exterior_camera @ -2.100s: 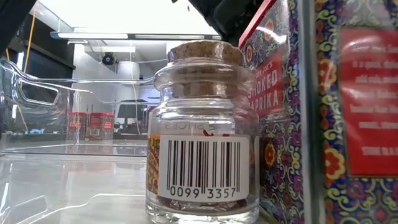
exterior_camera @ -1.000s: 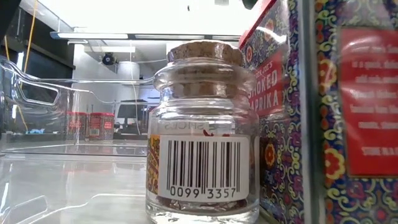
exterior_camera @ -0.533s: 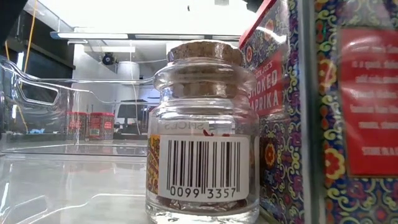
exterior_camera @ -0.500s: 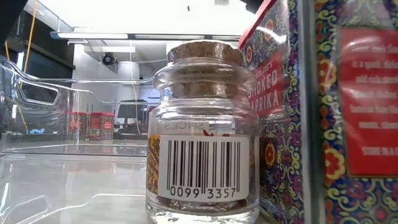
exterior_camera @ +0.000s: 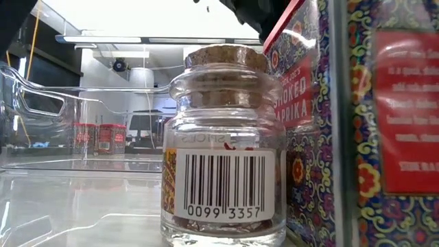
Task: Sort spices by type
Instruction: Put the yellow seasoning bottle into the bottom right transparent bin
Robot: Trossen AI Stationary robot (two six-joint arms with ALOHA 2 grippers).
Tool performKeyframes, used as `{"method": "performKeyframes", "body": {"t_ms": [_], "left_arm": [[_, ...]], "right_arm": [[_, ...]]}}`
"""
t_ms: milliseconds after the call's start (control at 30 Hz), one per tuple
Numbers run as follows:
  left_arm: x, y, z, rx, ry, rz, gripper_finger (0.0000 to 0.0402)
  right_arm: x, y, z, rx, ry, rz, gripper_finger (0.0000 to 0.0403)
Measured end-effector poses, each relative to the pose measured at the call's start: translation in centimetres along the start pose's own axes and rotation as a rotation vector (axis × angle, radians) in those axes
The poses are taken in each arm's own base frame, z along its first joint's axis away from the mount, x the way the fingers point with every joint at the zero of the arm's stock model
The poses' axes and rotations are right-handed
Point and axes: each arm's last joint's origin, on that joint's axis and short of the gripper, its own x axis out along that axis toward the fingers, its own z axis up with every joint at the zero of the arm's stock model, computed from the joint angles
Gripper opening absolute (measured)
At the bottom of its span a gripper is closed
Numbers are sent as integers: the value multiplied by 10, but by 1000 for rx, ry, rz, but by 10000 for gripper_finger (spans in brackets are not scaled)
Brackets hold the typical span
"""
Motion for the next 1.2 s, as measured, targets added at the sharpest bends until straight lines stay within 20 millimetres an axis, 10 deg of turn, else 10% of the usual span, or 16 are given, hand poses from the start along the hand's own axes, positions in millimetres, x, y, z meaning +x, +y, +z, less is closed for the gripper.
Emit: {"method": "performKeyframes", "body": {"t_ms": [800,1200], "left_arm": [[4,32,-16,-114,100,53,0],[-49,44,8,-29,76,276,0]], "right_arm": [[0,0,0,-5,-11,-12,0],[-1,-1,0,-68,-7,-16,0]]}}
